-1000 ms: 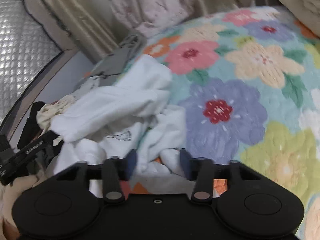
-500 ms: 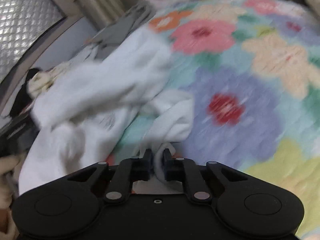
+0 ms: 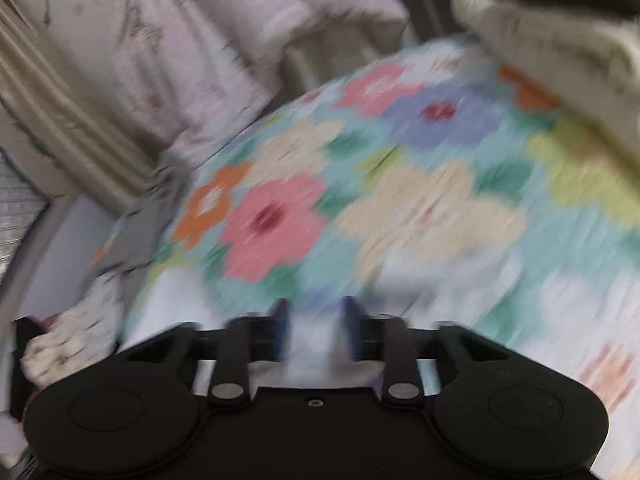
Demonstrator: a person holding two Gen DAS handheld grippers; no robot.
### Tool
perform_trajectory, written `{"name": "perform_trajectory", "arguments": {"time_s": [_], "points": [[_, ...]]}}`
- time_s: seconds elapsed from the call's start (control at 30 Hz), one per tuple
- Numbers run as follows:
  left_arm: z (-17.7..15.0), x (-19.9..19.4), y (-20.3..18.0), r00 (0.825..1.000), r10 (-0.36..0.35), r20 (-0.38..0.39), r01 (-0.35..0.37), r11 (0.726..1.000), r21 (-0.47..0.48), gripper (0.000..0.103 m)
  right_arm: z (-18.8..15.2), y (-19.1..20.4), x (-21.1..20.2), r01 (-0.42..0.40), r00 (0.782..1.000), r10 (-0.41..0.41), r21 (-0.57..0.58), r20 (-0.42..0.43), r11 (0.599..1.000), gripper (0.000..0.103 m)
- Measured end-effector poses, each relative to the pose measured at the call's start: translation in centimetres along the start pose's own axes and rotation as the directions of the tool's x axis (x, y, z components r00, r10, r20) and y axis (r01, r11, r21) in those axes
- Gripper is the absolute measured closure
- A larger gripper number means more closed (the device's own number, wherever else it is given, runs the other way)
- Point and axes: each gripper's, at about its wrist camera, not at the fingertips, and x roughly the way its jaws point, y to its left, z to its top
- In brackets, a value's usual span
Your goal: Fold clothes
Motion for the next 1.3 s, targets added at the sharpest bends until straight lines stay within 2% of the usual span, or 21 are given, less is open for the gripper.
{"name": "perform_trajectory", "arguments": {"time_s": [0.07,0.13,0.23,0.3,0.37,0.47,0.57,0.63,0.67,0.7,0.77,0.83,0.9,1.07,1.17,1.23,1.3], "points": [[0.1,-0.2,0.2,0.999,-0.049,0.015,0.050,0.998,-0.045,0.094,-1.8,1.0,0.1,-0.112,0.992,0.114,0.051,-0.050,0.992,0.052],[0.1,-0.3,0.2,0.995,-0.094,0.024,0.096,0.992,-0.079,0.094,-3.1,1.7,0.8,-0.219,0.965,0.234,0.134,-0.117,0.967,0.050],[0.0,-0.3,-0.8,0.995,-0.099,0.014,0.099,0.995,-0.030,0.094,-4.6,2.6,1.4,-0.319,0.917,0.364,0.252,-0.161,0.914,0.049],[-0.1,-0.3,-1.9,0.995,-0.098,-0.001,0.098,0.995,0.035,0.094,-5.2,3.2,1.5,-0.350,0.899,0.406,0.288,-0.166,0.891,0.043],[-0.5,-0.3,-3.4,0.994,-0.109,-0.017,0.110,0.987,0.115,0.094,-5.9,3.7,1.9,-0.344,0.894,0.409,0.302,-0.183,0.889,0.039],[-1.0,0.0,-4.8,0.984,-0.174,-0.040,0.177,0.976,0.123,0.094,-7.1,3.4,2.9,-0.336,0.885,0.418,0.339,-0.207,0.879,0.028],[-1.6,0.0,-6.9,0.975,-0.213,-0.066,0.222,0.956,0.194,0.094,-8.3,2.3,4.3,-0.347,0.863,0.456,0.401,-0.217,0.848,0.029],[-2.4,0.1,-8.6,0.976,-0.200,-0.086,0.216,0.935,0.281,0.094,-9.1,1.7,5.0,-0.370,0.845,0.491,0.431,-0.212,0.823,0.068],[-2.8,0.0,-9.4,0.976,-0.196,-0.094,0.216,0.922,0.322,0.094,-9.2,1.6,4.8,-0.396,0.840,0.506,0.414,-0.197,0.820,0.094],[-3.2,-0.2,-10.1,0.974,-0.208,-0.088,0.226,0.903,0.366,0.094,-9.0,1.8,4.1,-0.398,0.854,0.484,0.357,-0.194,0.845,0.094],[-3.6,-0.7,-11.3,0.963,-0.257,-0.077,0.266,0.877,0.401,0.094,-8.4,3.0,2.0,-0.377,0.895,0.406,0.173,-0.185,0.910,0.094],[-3.7,-1.0,-12.3,0.949,-0.311,-0.055,0.306,0.861,0.406,0.094,-8.0,4.3,-0.1,-0.357,0.922,0.354,0.013,-0.159,0.934,0.094],[-3.7,-1.1,-13.0,0.934,-0.352,-0.060,0.347,0.855,0.386,0.094,-8.1,4.7,-2.2,-0.366,0.925,0.358,-0.042,-0.130,0.930,0.094],[-3.4,-2.5,-14.8,0.893,-0.446,-0.067,0.437,0.820,0.369,0.094,-8.8,3.8,-5.8,-0.396,0.915,0.395,-0.004,-0.080,0.918,0.095],[-3.3,-5.0,-17.8,0.882,-0.468,-0.052,0.420,0.733,0.535,0.094,-9.0,4.0,-9.2,-0.423,0.906,0.421,-0.048,-0.052,0.905,0.095],[-2.7,-5.6,-18.6,0.859,-0.508,-0.061,0.474,0.746,0.468,0.094,-9.0,4.7,-11.3,-0.406,0.914,0.404,-0.107,-0.041,0.907,0.095],[-2.5,-6.0,-19.2,0.833,-0.551,-0.057,0.521,0.745,0.416,0.094,-9.0,4.9,-13.2,-0.381,0.924,0.381,-0.152,-0.026,0.912,0.095]]}}
